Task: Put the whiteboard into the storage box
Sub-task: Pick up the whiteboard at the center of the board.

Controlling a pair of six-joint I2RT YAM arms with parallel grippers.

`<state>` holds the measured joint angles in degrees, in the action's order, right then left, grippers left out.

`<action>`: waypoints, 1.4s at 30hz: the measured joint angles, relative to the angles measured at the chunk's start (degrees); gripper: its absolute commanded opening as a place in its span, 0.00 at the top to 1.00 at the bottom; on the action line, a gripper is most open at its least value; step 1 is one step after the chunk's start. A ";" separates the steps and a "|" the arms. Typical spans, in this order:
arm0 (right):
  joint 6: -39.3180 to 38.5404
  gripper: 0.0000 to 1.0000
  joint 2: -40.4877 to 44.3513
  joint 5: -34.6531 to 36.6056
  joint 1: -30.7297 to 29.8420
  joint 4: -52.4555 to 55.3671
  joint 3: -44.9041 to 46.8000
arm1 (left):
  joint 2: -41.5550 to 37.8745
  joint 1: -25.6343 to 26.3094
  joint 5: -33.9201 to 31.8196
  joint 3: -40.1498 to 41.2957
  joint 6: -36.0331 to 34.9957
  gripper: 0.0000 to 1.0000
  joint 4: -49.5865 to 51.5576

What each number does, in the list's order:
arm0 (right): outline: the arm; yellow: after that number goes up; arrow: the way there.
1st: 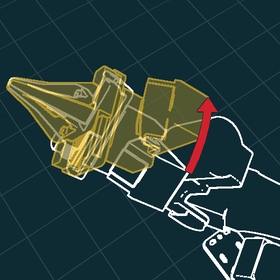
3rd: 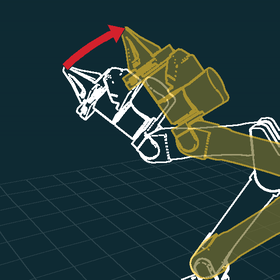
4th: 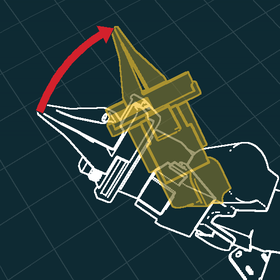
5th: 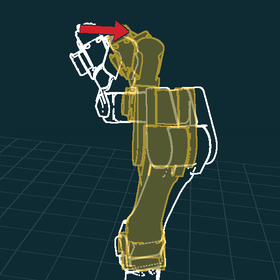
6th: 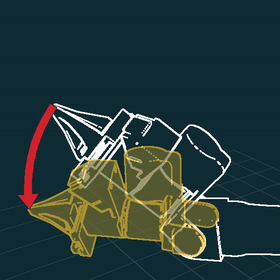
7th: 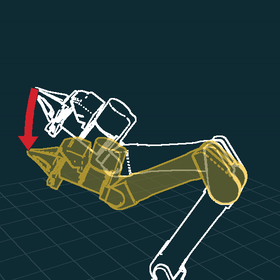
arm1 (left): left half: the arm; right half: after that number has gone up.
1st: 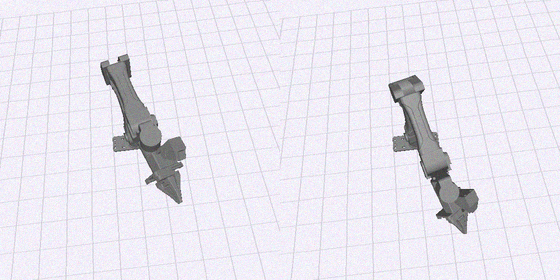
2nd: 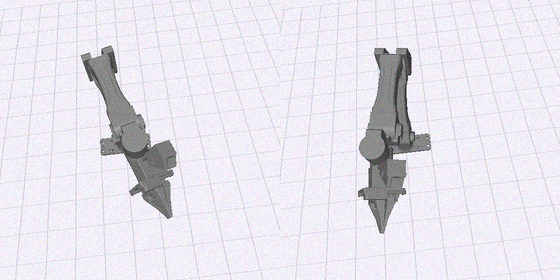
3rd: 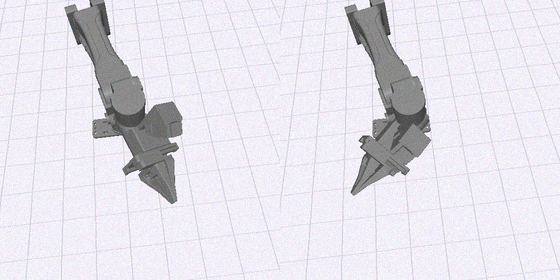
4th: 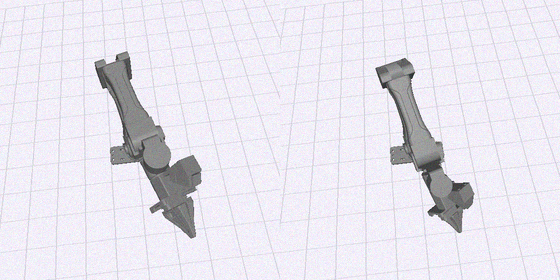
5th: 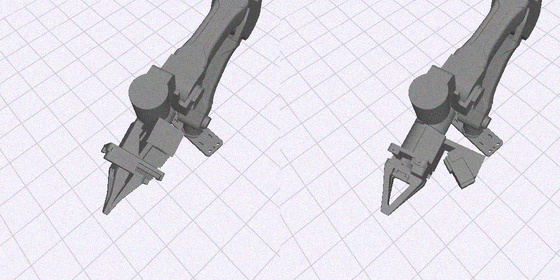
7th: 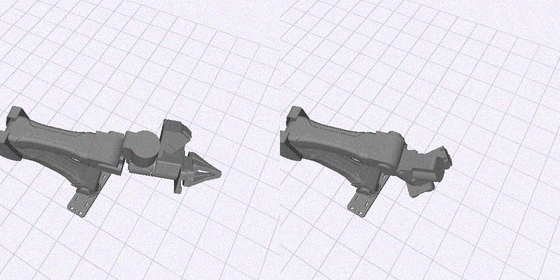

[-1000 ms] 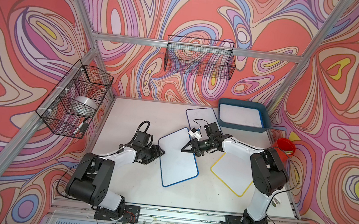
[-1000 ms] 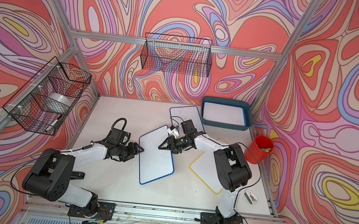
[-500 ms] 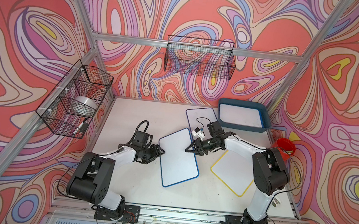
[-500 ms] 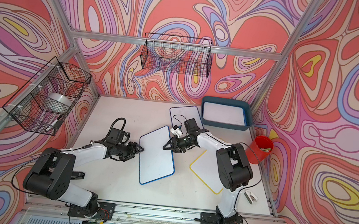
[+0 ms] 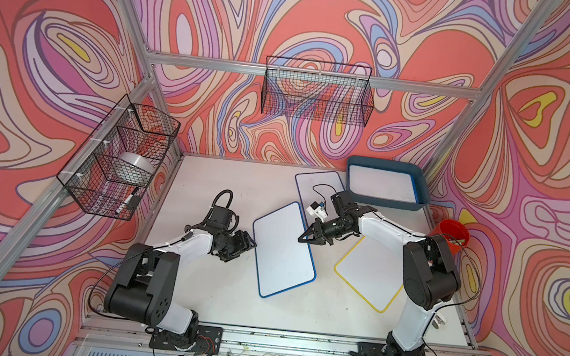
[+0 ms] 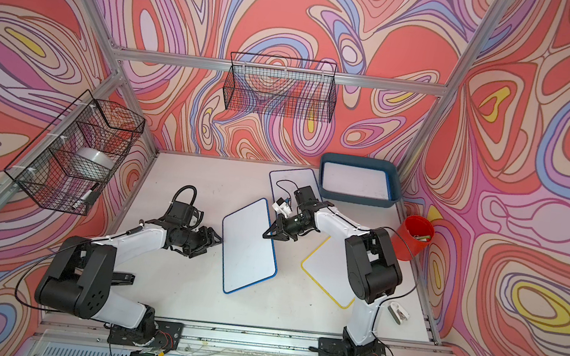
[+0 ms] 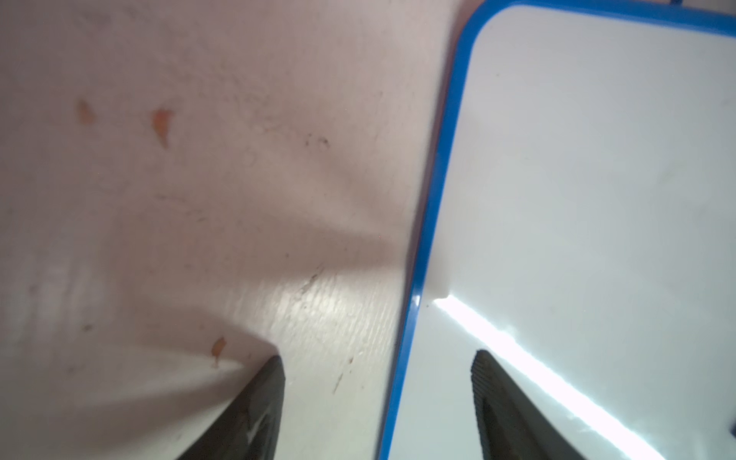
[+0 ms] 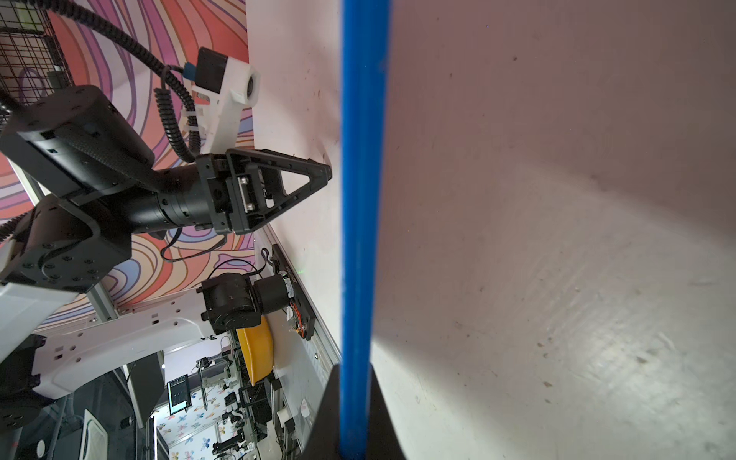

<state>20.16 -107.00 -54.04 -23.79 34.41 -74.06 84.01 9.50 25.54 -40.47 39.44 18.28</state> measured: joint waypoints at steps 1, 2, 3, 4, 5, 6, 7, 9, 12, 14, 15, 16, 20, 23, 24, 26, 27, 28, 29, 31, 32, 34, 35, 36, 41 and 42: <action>-0.26 0.99 0.00 0.20 0.17 0.59 -0.37 | -0.57 -0.35 -0.15 -0.79 -0.74 0.30 2.08; -0.55 0.99 0.00 0.42 0.37 1.20 -0.83 | -1.29 -0.66 -0.31 -1.68 -1.49 0.30 4.04; -0.76 0.99 0.00 0.66 0.57 1.66 -1.29 | -2.25 -0.98 -0.66 -2.95 -2.36 0.30 6.21; -1.07 1.00 0.00 0.90 0.79 2.16 -1.84 | -3.30 -1.29 -0.98 -4.52 -3.28 0.30 8.37; -1.22 1.00 0.00 1.11 0.94 2.49 -2.25 | -4.07 -1.46 -1.25 -5.95 -4.00 0.30 9.99; -1.40 1.00 0.00 1.29 1.18 2.82 -2.75 | -4.92 -1.77 -1.46 -7.93 -5.01 0.29 11.91; -1.53 1.00 0.00 1.38 1.33 3.02 -3.15 | -5.53 -2.10 -1.57 -9.73 -5.84 0.29 13.49; -1.70 1.00 0.00 1.42 1.73 3.54 -4.02 | -6.51 -2.71 -1.57 -13.25 -7.69 0.29 16.50; -1.86 1.00 0.00 1.51 2.29 4.31 -5.49 | -7.63 -4.04 -1.36 -17.05 -10.56 0.29 20.76; -1.88 1.00 0.00 1.51 2.64 4.76 -6.49 | -8.11 -5.29 -1.42 -18.56 -12.46 0.29 23.32; -1.88 1.00 0.04 1.51 2.89 4.94 -6.97 | -8.24 -6.01 -1.68 -19.08 -13.51 0.29 24.46; -1.84 1.00 0.09 1.51 3.08 5.05 -7.30 | -8.31 -6.56 -2.25 -19.34 -14.40 0.29 25.33; -0.81 1.00 0.46 1.53 4.26 4.90 -8.66 | -9.20 -7.63 -6.16 -18.43 -16.83 0.29 26.86; 0.85 1.00 1.73 1.53 5.46 4.09 -8.79 | -10.51 -7.72 -6.99 -16.48 -17.59 0.29 27.19; 1.62 1.00 2.36 1.62 6.03 3.56 -8.79 | -10.51 -7.72 -7.13 -16.44 -17.94 0.29 27.36; 3.02 1.00 3.56 1.73 7.30 2.34 -8.79 | -10.54 -7.74 -7.93 -16.41 -18.49 0.29 27.39; 3.82 1.00 4.24 1.70 8.28 1.49 -8.79 | -10.67 -7.74 -8.66 -16.41 -18.78 0.29 27.47; 4.50 1.00 4.70 1.70 9.07 0.74 -8.79 | -10.80 -7.72 -9.16 -16.41 -18.99 0.29 27.65; 5.57 1.00 5.25 1.70 10.29 -0.46 -8.72 | -11.02 -7.74 -9.51 -16.41 -19.21 0.29 27.85; 7.82 1.00 6.14 1.75 12.90 -3.45 -7.96 | -11.67 -7.74 -9.57 -16.37 -19.47 0.29 27.85; 9.40 1.00 6.69 1.79 14.62 -5.42 -7.13 | -12.07 -7.74 -9.53 -16.35 -19.56 0.29 27.85; 12.46 1.00 7.48 2.01 18.03 -8.87 -5.35 | -12.68 -7.74 -9.53 -16.35 -19.76 0.29 27.85; 14.45 1.00 7.78 2.25 20.02 -10.86 -4.13 | -12.76 -7.74 -9.53 -16.35 -19.80 0.29 27.85; 16.11 1.00 7.91 2.62 21.79 -12.46 -3.10 | -12.76 -7.72 -9.53 -16.35 -19.87 0.29 27.87; 23.19 1.00 7.98 6.91 29.35 -18.49 0.61 | -12.79 -7.74 -9.42 -16.35 -19.96 0.29 27.87; 24.35 1.00 8.00 7.87 30.29 -19.34 0.85 | -12.79 -7.74 -9.33 -16.35 -19.96 0.29 27.87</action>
<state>44.51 -99.00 -46.17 6.50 15.07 -73.21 71.22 1.76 16.21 -56.82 19.49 46.15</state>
